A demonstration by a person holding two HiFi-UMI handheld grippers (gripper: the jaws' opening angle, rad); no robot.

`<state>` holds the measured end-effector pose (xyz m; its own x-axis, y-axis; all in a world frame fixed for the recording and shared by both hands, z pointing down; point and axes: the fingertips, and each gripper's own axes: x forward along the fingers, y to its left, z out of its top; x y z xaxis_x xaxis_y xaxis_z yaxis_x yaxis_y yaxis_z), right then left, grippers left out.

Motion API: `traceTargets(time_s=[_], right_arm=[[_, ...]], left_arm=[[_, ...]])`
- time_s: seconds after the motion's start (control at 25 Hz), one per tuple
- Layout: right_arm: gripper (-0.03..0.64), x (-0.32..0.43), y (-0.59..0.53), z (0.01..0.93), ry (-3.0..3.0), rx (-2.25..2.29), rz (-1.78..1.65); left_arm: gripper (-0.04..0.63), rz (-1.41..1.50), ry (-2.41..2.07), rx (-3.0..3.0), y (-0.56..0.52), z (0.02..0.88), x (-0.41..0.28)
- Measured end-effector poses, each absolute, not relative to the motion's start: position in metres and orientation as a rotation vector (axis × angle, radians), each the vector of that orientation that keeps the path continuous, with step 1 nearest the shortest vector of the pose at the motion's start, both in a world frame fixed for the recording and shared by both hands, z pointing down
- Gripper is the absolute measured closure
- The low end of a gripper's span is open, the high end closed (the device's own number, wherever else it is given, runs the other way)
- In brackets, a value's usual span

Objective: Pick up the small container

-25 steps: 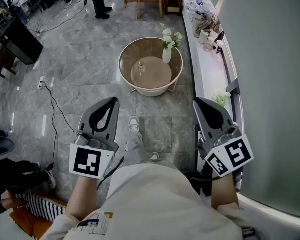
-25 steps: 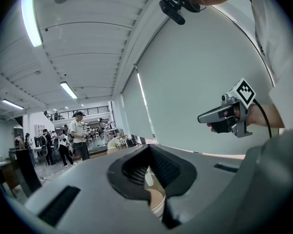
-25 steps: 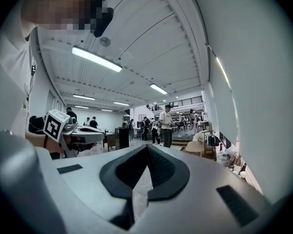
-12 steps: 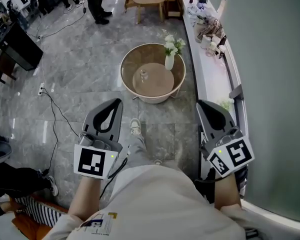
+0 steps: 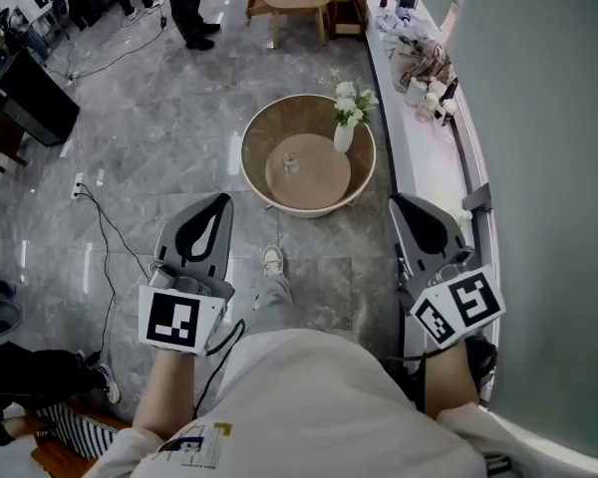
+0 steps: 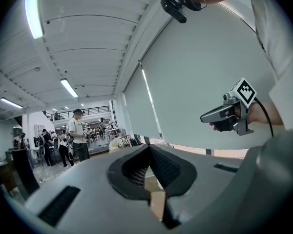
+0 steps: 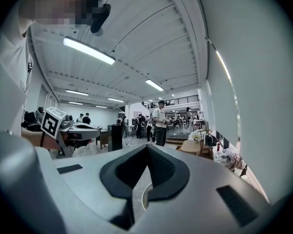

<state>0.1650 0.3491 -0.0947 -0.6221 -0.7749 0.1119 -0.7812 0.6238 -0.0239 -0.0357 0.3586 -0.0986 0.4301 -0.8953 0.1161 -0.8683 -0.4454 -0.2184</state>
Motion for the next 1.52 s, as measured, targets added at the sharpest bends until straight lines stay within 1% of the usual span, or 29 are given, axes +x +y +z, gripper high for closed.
traceTargets(time_s=[0.2, 0.64, 0.96, 1.28, 1.4, 1.52], right_arm=[[0.611, 0.14, 0.304, -0.1, -2.727, 1.331, 0.112], [0.611, 0.072, 0.192, -0.107, -2.667, 1.364, 0.137], [0.611, 0.036, 0.112, -0.104, -2.633, 1.427, 0.131], [0.611, 0.022, 0.067, -0.107, -2.604, 1.462, 0.118], [0.611, 0.022, 0.054, -0.104, -2.598, 1.461, 0.123], [0.611, 0.027, 0.043, -0.099, -2.603, 1.438, 0.135]], left_arm=[[0.588, -0.349, 1.567, -2.57, 0.311, -0.096, -0.062], [0.588, -0.3, 1.508, -2.641, 0.192, -0.105, -0.121], [0.588, -0.293, 1.426, -2.673, 0.112, -0.095, -0.148], [0.588, -0.271, 1.435, -2.695, 0.065, -0.087, -0.173], [0.588, -0.271, 1.425, -2.699, 0.054, -0.085, -0.173], [0.588, -0.338, 1.383, -2.689, 0.045, -0.078, -0.163]])
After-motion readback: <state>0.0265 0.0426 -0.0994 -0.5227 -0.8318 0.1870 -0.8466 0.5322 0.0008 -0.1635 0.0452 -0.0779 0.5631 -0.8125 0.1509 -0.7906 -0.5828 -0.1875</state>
